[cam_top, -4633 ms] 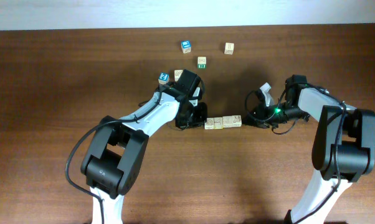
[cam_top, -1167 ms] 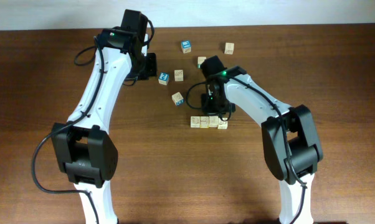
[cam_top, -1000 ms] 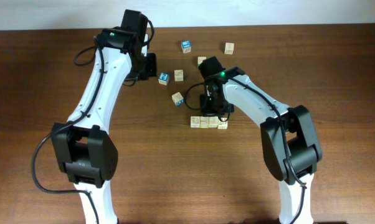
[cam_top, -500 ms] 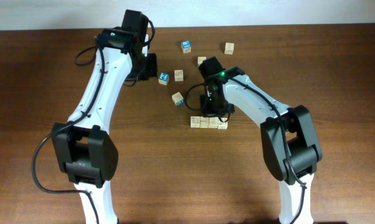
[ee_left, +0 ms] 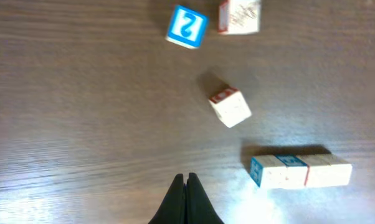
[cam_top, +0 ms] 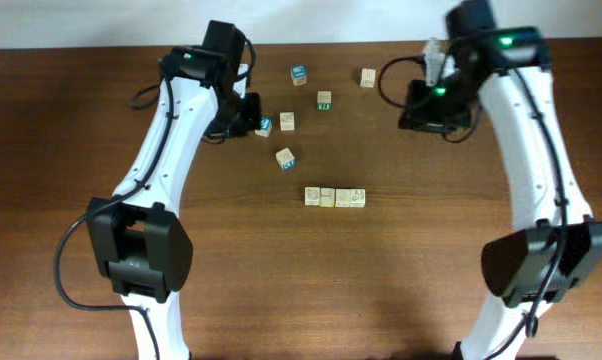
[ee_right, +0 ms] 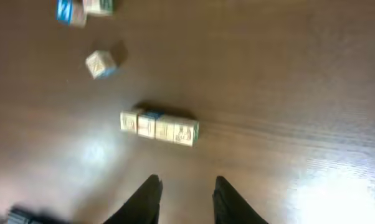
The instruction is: Rotate 4 blocks
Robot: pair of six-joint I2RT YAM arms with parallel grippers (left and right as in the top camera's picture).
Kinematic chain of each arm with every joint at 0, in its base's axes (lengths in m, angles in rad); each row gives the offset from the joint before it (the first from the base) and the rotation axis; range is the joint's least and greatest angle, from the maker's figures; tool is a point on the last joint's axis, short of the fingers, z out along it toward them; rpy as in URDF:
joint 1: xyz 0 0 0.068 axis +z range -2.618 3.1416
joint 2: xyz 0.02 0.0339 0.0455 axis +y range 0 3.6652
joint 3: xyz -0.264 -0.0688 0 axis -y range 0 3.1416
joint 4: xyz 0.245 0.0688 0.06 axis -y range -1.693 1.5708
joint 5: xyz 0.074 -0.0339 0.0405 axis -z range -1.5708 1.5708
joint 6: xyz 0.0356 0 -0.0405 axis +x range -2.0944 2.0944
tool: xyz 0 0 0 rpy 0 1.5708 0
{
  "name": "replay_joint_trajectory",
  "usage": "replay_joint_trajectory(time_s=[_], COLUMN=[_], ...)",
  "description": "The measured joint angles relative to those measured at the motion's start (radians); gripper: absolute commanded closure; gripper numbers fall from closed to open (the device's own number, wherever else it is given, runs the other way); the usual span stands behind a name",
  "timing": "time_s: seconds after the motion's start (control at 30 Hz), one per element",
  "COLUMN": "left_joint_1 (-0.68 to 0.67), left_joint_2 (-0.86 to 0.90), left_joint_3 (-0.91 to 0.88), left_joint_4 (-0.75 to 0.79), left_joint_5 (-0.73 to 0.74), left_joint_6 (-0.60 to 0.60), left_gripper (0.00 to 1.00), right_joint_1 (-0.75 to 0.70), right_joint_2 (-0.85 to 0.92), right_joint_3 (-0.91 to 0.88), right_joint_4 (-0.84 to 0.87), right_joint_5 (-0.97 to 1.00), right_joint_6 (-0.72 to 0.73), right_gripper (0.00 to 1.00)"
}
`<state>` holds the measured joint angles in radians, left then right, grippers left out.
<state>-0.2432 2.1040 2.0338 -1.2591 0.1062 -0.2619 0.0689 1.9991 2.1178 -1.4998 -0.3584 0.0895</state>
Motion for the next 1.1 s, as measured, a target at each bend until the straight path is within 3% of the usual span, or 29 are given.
replay_joint_trajectory(time_s=[0.1,0.2,0.33,0.43,0.57,0.73,1.1], left_joint_1=[-0.036,-0.084,-0.091,-0.090,-0.090,-0.090,-0.092], left_joint_2=[0.012,0.074,0.097,0.097,0.097,0.097,0.097], left_joint_3=[0.000,-0.024,-0.146,-0.267,-0.380,-0.381,-0.411], left_joint_4=[-0.008,-0.005,0.057,0.181,0.275,0.317,0.309], left_joint_5=[0.082,0.128,0.158,0.241,0.309,0.367,0.426], left_joint_6=[-0.004,-0.007,-0.007,0.012,0.014,0.036,0.033], left_gripper=[1.00,1.00,1.00,1.00,1.00,1.00,1.00], right_joint_1=[-0.087,-0.119,-0.119,-0.119,-0.171,-0.198,-0.198], right_joint_2=[0.001,0.013,0.024,0.024,0.082,0.121,0.121], right_joint_3=[-0.158,-0.428,-0.780,-0.898,-0.939,-0.946,-0.972], right_joint_4=[-0.019,0.183,0.595,0.793,0.862,0.866,0.862], right_joint_5=[-0.222,-0.373,-0.421,-0.451,-0.609,-0.733,-0.755], right_joint_6=[-0.199,-0.332,-0.264,-0.188,-0.186,-0.240,-0.251], right_gripper=[0.89,0.96,0.96,0.96,0.96,0.96,0.95])
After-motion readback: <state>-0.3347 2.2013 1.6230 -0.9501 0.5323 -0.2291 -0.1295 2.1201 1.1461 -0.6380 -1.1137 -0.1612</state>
